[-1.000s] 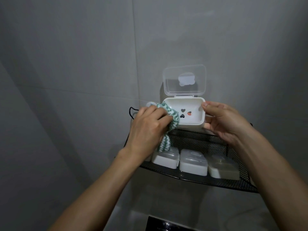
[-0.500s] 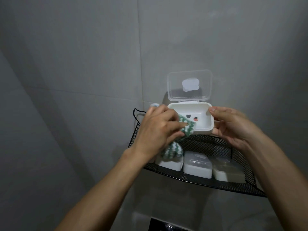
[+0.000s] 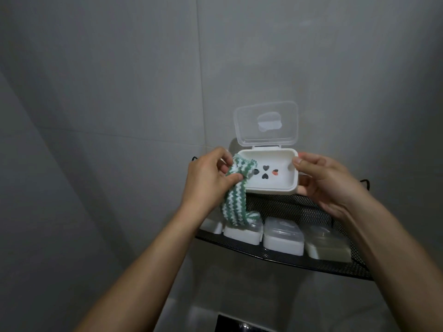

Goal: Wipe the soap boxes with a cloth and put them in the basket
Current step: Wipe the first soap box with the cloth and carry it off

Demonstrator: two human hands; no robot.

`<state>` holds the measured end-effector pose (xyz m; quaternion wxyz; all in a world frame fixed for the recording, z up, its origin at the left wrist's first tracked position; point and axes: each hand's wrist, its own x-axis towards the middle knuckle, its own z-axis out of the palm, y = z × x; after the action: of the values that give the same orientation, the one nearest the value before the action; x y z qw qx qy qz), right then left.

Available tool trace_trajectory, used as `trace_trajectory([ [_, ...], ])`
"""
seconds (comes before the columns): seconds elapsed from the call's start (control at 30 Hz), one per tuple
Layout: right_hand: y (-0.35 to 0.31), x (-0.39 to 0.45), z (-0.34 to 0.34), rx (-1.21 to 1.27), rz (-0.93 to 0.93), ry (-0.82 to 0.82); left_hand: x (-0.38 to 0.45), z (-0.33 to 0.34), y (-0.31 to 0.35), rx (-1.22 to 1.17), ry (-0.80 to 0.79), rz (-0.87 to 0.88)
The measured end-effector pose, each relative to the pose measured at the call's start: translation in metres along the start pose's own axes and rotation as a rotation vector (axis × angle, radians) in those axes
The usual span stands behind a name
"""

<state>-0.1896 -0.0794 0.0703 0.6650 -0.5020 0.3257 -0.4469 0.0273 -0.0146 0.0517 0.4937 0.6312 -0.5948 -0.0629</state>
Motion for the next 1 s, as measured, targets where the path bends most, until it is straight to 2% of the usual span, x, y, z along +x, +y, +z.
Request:
trace_trajectory([
  [0.13,0.011,-0.003,0.01,-0.034,0.013,-0.012,0.008,0.002,0.01,0.281,0.07,0.016],
  [0.3,0.016,-0.002,0.018,-0.003,0.016,0.008,0.007,0.011,0.024,0.566,0.182,0.128],
  [0.4,0.015,-0.002,0.021,0.002,0.0,0.013,0.003,0.015,0.033,0.646,0.233,0.163],
  [0.5,0.019,-0.002,0.023,0.018,-0.002,0.013,-0.002,0.021,0.04,0.711,0.211,0.196],
  [0.63,0.021,-0.002,0.023,0.031,0.01,-0.015,-0.005,0.033,0.051,0.625,0.172,0.259],
  [0.7,0.021,-0.001,0.02,0.028,0.017,-0.039,-0.004,0.037,0.053,0.486,0.113,0.287],
  [0.83,0.011,0.0,0.01,0.035,0.01,-0.07,0.003,0.03,0.049,0.154,-0.128,0.263],
  [0.93,0.004,0.002,0.003,-0.025,0.03,-0.082,0.004,0.021,0.045,0.091,-0.352,0.328],
  [1.0,0.004,0.002,0.001,-0.076,0.062,-0.072,0.005,0.014,0.038,0.147,-0.485,0.376],
])
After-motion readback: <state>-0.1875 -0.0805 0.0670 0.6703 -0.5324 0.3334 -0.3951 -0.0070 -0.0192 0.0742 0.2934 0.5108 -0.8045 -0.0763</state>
